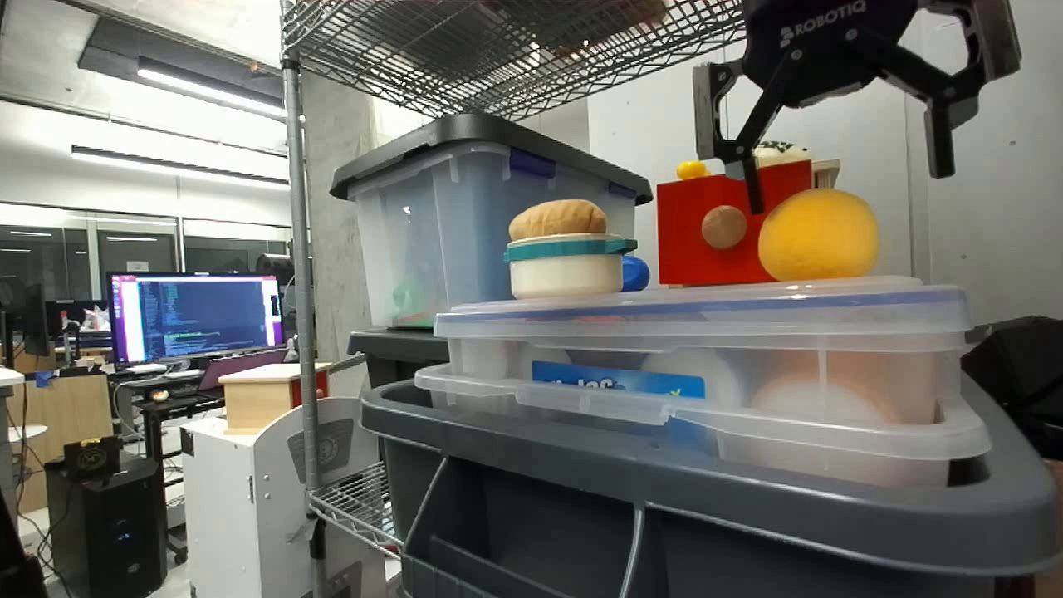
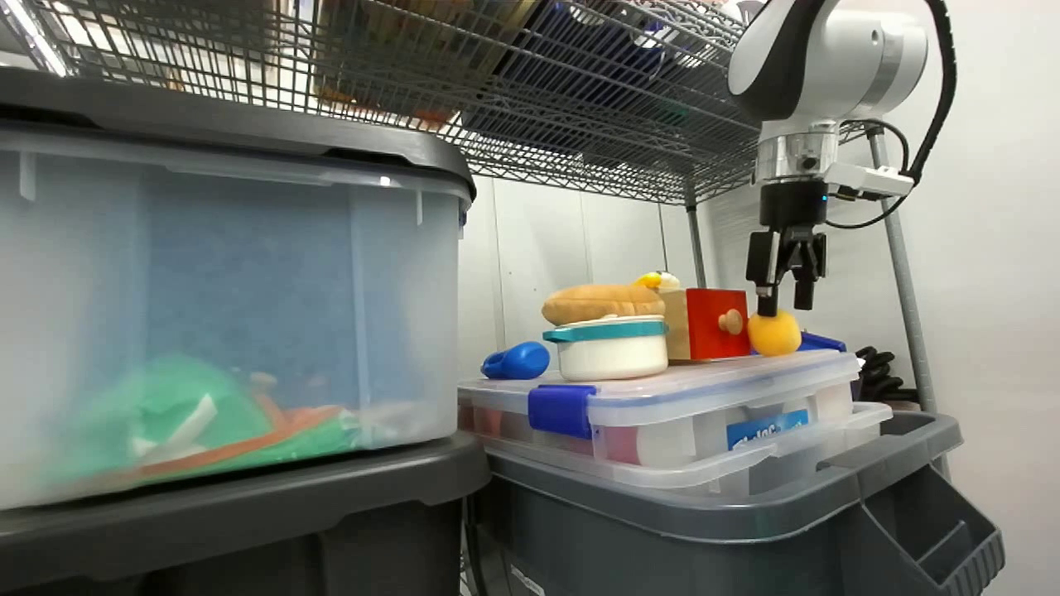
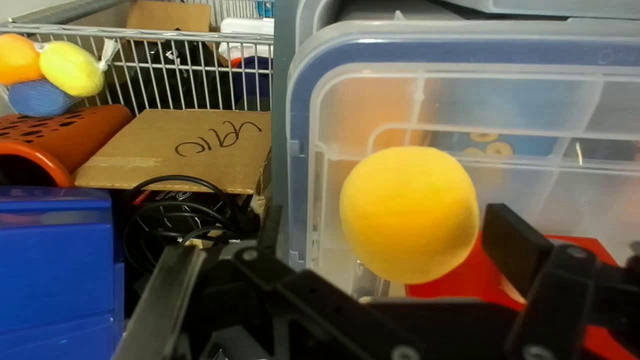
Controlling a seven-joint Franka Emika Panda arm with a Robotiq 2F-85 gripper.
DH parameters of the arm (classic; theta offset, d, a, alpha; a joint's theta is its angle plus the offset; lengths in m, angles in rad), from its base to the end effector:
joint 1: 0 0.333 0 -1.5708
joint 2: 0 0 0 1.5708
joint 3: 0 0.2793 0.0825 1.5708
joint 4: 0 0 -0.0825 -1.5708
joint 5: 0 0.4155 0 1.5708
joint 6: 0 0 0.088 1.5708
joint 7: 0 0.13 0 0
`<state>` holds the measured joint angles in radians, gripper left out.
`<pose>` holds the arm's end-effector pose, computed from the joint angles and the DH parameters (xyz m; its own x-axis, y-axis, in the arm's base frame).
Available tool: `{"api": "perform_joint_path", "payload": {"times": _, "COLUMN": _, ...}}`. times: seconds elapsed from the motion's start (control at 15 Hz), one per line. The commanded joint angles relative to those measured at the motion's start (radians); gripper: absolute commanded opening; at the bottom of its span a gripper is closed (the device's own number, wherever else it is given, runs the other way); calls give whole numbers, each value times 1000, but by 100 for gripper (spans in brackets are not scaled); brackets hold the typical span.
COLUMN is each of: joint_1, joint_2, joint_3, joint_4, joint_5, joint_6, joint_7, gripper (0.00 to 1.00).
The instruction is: Put the brown object inside the pot
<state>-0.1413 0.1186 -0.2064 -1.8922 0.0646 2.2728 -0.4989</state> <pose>0.6078 -0.2147 0.3971 0.9608 0.1285 0.2457 0.1081 -0.9896 0.0949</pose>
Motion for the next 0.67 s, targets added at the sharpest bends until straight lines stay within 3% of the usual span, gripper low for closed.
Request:
{"api": "perform_joint_path", "payload": {"times": 0.0, "joint_1": -23, "joint_2": 17, "joint_3": 36, "joint_4": 31, "joint_5": 26, "joint_6": -22, "joint_7": 0, "gripper": 100}}
{"api": "perform_joint_path", "payload": {"times": 0.13, "joint_1": -23, "joint_2": 18, "joint_3": 43, "joint_4": 30, "joint_5": 26, "joint_6": -25, "joint_7": 4, "gripper": 96}}
{"api": "perform_joint_path", "payload": {"times": 0.2, "joint_1": -23, "joint_2": 17, "joint_3": 46, "joint_4": 30, "joint_5": 27, "joint_6": -29, "joint_7": 5, "gripper": 85}}
{"api": "perform_joint_path", "payload": {"times": 0.6, "joint_1": -27, "joint_2": 17, "joint_3": 49, "joint_4": 30, "joint_5": 25, "joint_6": -35, "joint_7": 9, "gripper": 39}}
